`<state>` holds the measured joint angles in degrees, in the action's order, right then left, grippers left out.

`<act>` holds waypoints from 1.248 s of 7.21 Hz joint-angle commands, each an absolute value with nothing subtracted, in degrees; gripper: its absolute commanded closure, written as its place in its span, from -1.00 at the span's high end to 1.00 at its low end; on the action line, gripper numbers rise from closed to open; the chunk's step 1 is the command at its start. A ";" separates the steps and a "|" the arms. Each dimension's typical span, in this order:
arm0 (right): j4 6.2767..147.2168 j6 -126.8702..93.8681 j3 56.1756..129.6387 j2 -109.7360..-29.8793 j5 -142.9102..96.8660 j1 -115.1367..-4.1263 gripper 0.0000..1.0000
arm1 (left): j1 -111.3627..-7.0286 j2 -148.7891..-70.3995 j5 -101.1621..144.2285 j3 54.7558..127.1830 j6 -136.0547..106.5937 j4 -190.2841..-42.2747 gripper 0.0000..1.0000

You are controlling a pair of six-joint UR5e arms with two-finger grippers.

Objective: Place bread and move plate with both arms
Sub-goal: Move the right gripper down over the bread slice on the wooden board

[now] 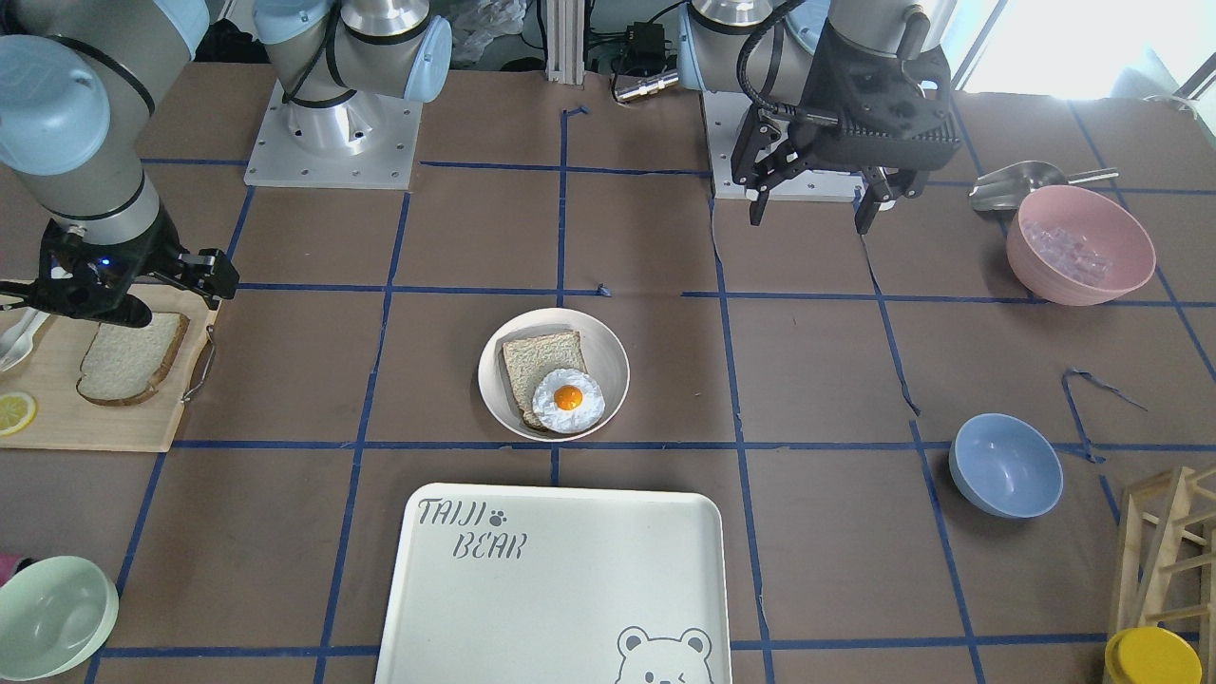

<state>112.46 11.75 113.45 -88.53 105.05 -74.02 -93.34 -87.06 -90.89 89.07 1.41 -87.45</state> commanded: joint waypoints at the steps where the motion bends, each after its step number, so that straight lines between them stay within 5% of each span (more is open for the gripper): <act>1: 132.74 21.16 124.61 -83.89 104.68 -65.76 1.00 | -93.34 -86.92 -90.79 89.03 1.41 -87.28 1.00; 9: 135.88 24.26 124.80 -76.92 105.29 -62.93 1.00 | -93.25 -86.57 -90.97 90.26 1.41 -87.89 1.00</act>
